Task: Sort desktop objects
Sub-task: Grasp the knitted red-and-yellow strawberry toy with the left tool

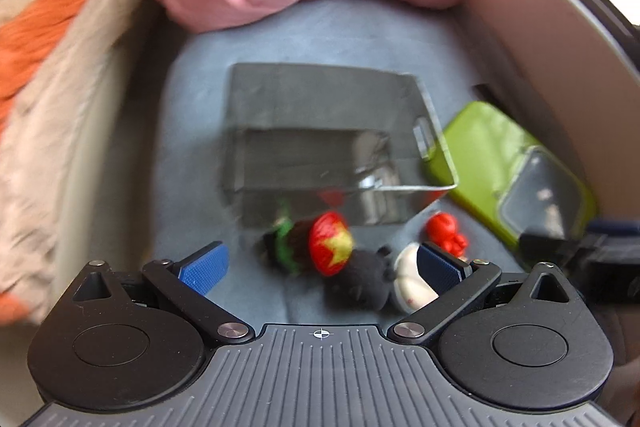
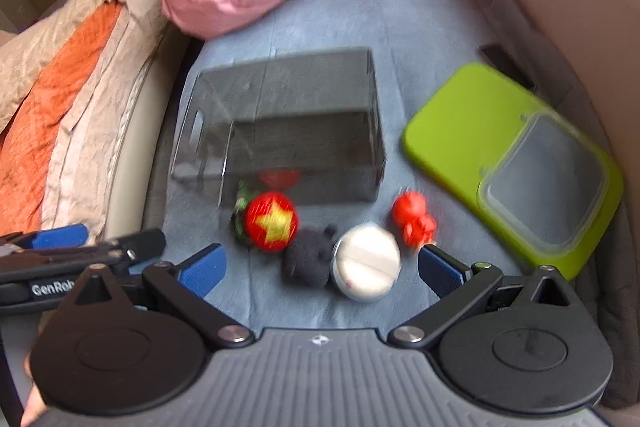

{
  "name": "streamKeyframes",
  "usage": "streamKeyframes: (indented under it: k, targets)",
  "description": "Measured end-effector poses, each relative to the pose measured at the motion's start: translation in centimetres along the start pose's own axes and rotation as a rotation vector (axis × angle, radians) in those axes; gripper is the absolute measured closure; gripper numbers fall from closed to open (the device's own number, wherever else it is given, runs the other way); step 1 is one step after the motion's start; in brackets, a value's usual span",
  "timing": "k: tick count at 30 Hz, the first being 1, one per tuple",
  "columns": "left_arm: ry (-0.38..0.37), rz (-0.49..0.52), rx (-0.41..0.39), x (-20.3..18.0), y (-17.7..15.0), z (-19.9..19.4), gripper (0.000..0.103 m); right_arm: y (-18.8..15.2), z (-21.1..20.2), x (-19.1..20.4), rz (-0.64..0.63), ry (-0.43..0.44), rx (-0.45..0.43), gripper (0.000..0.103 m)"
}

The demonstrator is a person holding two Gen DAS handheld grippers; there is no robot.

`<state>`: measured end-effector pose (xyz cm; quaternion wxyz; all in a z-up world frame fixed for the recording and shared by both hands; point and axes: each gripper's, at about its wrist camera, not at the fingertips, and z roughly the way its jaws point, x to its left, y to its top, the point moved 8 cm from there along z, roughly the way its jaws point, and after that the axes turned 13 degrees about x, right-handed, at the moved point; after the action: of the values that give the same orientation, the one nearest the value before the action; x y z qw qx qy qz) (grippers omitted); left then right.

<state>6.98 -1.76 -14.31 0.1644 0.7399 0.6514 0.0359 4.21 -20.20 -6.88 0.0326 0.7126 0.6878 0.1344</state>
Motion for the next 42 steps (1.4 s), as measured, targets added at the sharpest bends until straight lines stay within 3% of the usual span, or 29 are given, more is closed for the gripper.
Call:
streamKeyframes:
  k: [2,3,6,9,12,17,21,24,29,31,36,42]
  targets:
    - [-0.048,0.043,-0.026,0.4,0.0,2.7,0.0,0.4,-0.7,-0.9,0.001,-0.027,-0.149,0.0]
    - [-0.054,0.06,-0.003,0.5,-0.2,4.7,0.0,0.7,-1.1,-1.4,0.01,-0.046,-0.247,0.0]
    - [-0.008,0.054,0.069,1.1,-0.6,10.8,0.0,0.7,-2.2,-2.8,-0.023,-0.049,-0.584,0.0]
    - [0.077,0.012,0.109,1.3,-0.4,15.2,0.0,0.9,-0.4,-3.3,-0.113,-0.076,-0.667,0.0]
    - [0.066,0.01,0.148,0.6,-0.3,17.6,0.0,1.3,3.6,-3.3,-0.172,-0.082,-0.526,0.0]
    - [0.113,0.058,0.2,-0.2,0.4,20.6,0.0,1.3,8.9,-3.6,-0.166,-0.074,-0.401,0.0]
    - [0.161,0.086,0.25,-0.6,0.7,23.2,0.0,1.6,11.8,-3.7,-0.098,-0.014,-0.329,0.0]
    - [0.187,0.119,0.207,-0.8,1.0,23.9,0.0,1.6,13.2,-4.8,-0.013,0.038,-0.279,0.0]
    - [0.07,0.089,0.107,0.3,0.1,23.0,0.004,0.5,15.0,-6.4,0.087,0.081,-0.224,0.0]
    - [0.025,0.098,0.089,0.7,-0.3,21.9,0.012,-0.1,15.6,-6.8,0.109,0.087,-0.209,0.0]
    - [-0.073,0.079,0.13,2.3,-1.8,17.9,0.02,-0.9,17.1,-6.5,0.156,0.17,-0.12,0.0]
    - [-0.267,0.057,0.137,3.7,0.7,9.0,0.021,-0.4,17.4,-5.5,0.18,0.216,-0.108,0.0]
